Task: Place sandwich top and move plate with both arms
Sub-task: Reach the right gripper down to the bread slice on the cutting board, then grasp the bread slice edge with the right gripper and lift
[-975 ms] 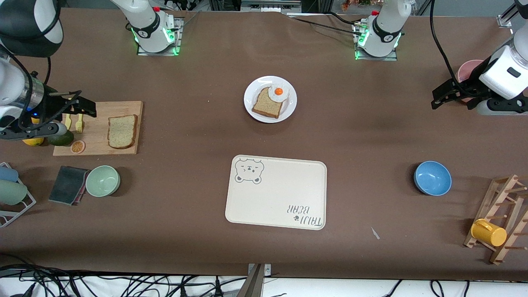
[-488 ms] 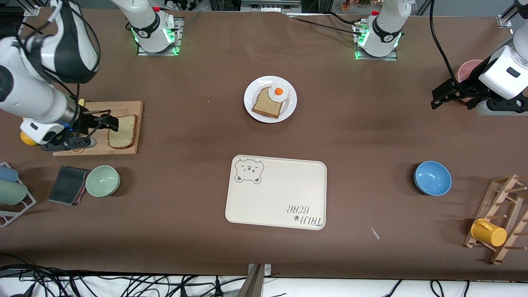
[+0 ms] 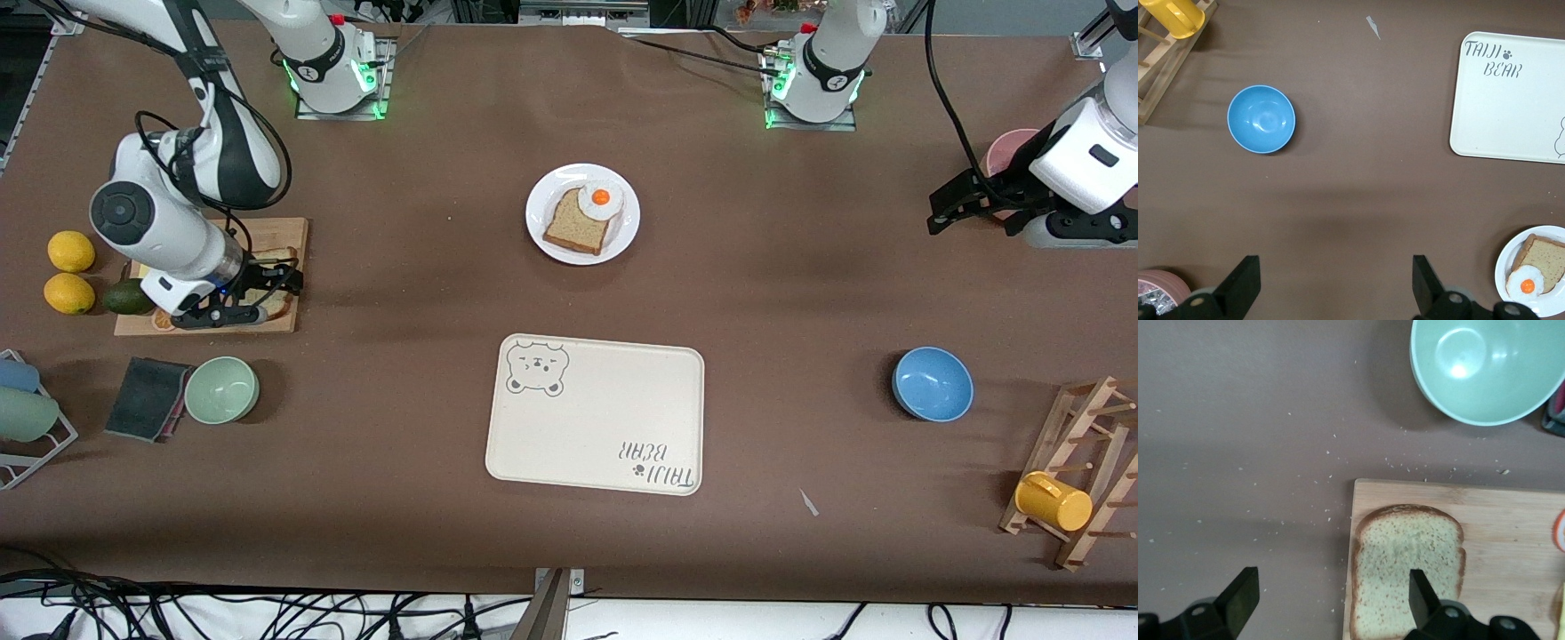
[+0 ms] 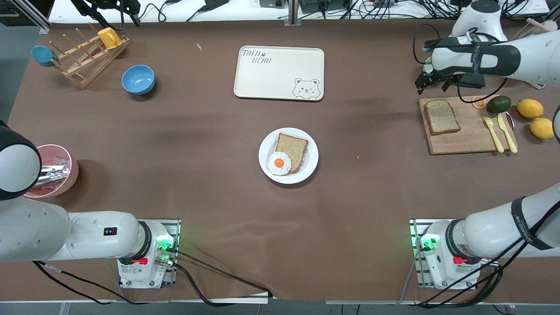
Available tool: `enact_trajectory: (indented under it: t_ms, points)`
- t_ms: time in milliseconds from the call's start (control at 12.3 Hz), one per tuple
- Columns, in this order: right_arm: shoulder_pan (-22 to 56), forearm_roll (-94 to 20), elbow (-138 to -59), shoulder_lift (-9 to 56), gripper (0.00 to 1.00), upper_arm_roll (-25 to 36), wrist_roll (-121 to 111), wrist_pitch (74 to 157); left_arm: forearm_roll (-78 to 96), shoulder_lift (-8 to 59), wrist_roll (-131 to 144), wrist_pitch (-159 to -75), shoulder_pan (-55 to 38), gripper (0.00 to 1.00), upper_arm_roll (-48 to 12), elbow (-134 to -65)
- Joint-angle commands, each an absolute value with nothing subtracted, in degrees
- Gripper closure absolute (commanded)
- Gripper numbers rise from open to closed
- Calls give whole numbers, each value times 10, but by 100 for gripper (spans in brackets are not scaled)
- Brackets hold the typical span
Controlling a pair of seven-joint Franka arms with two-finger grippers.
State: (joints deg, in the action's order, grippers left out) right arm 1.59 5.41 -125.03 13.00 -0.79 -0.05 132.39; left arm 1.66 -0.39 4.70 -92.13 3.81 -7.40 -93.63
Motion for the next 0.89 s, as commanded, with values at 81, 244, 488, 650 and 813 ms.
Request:
enact_trajectory:
  t_ms: [81,244,488,650,813]
  points:
    - [16,109,-1266,164,4,-5,36,1366,-1,-8,52,-914,34,0,-75,-934]
    - [16,132,-1266,175,17,-3,54,1366,-1,-8,52,-914,34,0,-75,-935]
    - [16,133,-1277,185,35,-3,56,1367,-1,-8,52,-914,34,0,-75,-934]
    - [16,133,-1280,185,46,-3,56,1366,-1,-7,52,-914,34,0,-75,-934]
    - [16,133,-1287,185,48,-4,69,1365,-1,-8,52,-914,34,0,-75,-934]
